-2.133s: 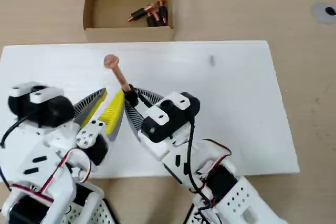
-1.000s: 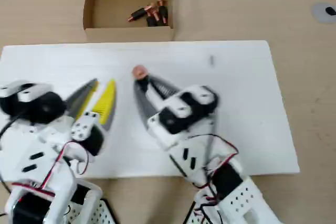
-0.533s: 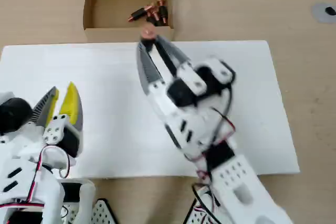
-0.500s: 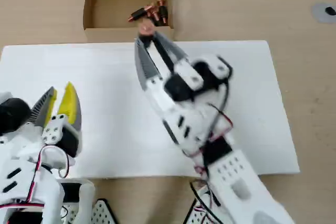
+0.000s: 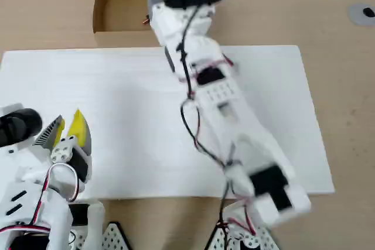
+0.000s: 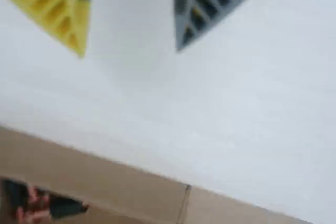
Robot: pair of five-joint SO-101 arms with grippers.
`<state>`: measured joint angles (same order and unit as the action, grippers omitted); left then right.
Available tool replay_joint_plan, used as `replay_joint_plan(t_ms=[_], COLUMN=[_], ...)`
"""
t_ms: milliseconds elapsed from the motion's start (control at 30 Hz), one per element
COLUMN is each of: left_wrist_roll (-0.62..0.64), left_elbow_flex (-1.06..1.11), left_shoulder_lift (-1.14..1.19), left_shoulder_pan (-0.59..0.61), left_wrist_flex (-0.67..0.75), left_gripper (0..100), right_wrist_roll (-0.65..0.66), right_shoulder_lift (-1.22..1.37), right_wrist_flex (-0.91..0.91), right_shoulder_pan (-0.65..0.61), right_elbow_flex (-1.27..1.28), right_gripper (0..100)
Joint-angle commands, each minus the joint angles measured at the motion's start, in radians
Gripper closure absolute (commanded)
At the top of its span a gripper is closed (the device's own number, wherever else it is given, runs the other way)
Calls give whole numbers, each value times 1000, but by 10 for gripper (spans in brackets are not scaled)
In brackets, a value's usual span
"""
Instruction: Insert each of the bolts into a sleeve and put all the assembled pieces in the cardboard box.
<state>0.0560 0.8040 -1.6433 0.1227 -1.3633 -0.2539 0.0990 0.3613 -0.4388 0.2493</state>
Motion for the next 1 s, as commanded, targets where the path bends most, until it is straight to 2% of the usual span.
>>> replay_joint_plan(t_ms=[0,200,367,467,633,867,967], left_wrist_roll=[-78,-184,-199,-199,-196,-196,-196], left_elbow_flex=[23,107,141,160,161,163,161], left_shoulder_lift=[2,1,1,1,1,1,1], left_shoulder_pan=[12,14,14,14,6,11,9], left_wrist_flex=[-8,-5,-5,-6,-6,-11,-11], left_gripper=[876,876,876,876,876,876,876], right_wrist_roll=[-6,31,117,123,183,229,226], right_shoulder_lift=[203,581,888,1027,1227,1397,1428], right_wrist_flex=[28,-86,-166,-259,-410,-554,-611], right_shoulder_pan=[39,54,56,53,39,45,44], right_elbow_flex=[-277,-630,-967,-1193,-1524,-1804,-1860], right_gripper=[988,988,988,988,986,981,906])
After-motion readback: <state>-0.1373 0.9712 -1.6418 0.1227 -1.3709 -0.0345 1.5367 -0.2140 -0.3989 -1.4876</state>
